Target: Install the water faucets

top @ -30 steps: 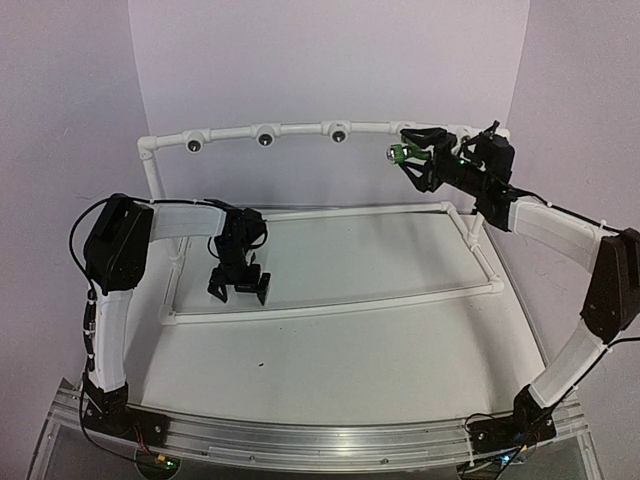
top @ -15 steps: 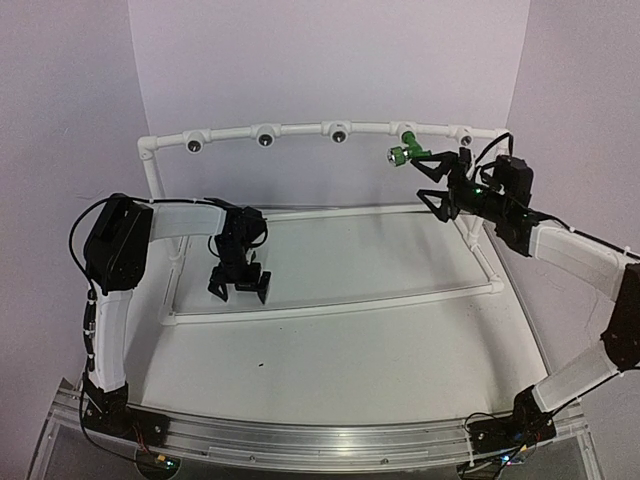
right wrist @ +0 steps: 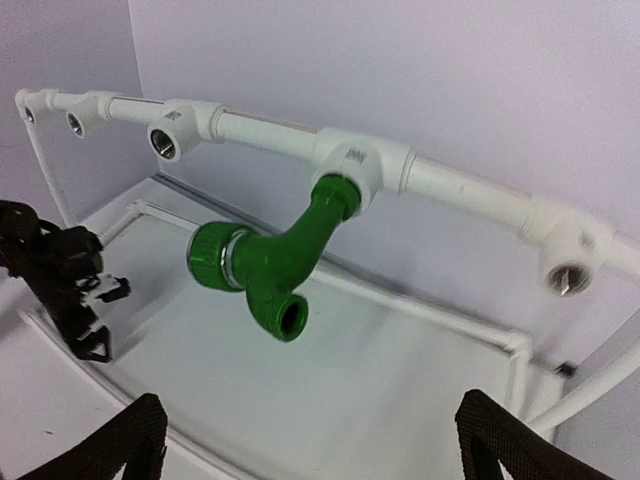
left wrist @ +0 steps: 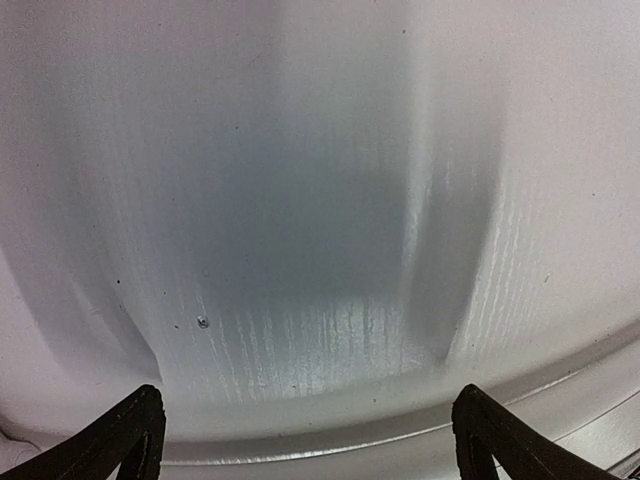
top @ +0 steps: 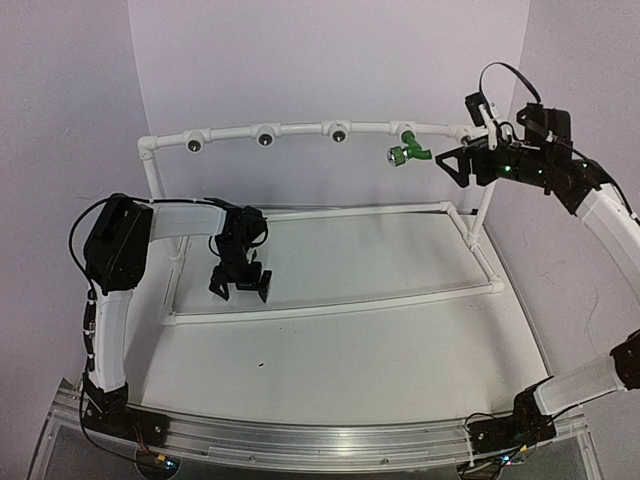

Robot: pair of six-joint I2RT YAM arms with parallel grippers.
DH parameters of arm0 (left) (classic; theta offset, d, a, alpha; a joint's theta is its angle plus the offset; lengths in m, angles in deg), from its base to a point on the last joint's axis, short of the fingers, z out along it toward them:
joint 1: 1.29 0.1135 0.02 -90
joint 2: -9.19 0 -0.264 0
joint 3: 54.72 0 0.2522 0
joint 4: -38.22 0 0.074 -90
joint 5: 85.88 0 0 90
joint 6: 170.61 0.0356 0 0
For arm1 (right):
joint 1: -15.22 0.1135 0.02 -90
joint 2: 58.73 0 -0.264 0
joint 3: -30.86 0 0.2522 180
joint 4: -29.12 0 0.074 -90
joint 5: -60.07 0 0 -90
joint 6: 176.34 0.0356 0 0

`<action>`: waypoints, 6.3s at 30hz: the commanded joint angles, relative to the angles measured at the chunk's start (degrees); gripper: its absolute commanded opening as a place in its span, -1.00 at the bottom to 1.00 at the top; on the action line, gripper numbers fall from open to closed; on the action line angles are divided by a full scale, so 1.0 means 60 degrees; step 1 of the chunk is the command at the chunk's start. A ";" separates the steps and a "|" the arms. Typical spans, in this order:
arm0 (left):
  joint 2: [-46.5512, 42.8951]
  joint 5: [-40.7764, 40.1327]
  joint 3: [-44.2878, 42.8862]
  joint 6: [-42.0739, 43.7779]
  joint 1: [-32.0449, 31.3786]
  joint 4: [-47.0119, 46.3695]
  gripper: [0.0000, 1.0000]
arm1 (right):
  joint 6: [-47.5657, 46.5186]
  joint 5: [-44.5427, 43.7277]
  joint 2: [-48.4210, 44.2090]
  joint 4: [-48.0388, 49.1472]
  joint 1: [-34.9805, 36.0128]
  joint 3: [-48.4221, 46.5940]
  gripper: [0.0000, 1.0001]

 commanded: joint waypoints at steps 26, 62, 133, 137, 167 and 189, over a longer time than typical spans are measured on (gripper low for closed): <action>-0.0717 0.0031 0.0238 -0.0345 0.0005 -0.0355 0.99 | -1.1574 -0.7935 0.2529 0.5255 0.3551 0.0460 0.93; -0.0992 -0.0116 0.0494 -0.0331 0.0005 -0.0266 0.99 | -0.0212 -0.6446 0.2275 0.4247 0.2860 0.0389 -0.18; -0.0607 0.0034 0.0172 -0.0375 0.0005 -0.0235 0.99 | 0.2055 -0.5875 0.2098 0.4213 0.2810 -0.0316 -0.46; -0.0607 0.0011 0.0181 -0.0361 0.0007 -0.0211 0.99 | 0.3510 -0.5482 0.1911 0.3924 0.2758 -0.0336 -0.47; -0.0527 -0.0018 0.0143 -0.0171 0.0016 -0.0103 0.99 | 1.3084 0.1997 0.2003 0.6172 -0.0192 0.1236 0.38; -0.0429 0.0153 0.0254 -0.0110 0.0016 -0.0550 0.99 | 0.2111 0.1019 0.0151 0.1212 -0.1114 0.1111 0.96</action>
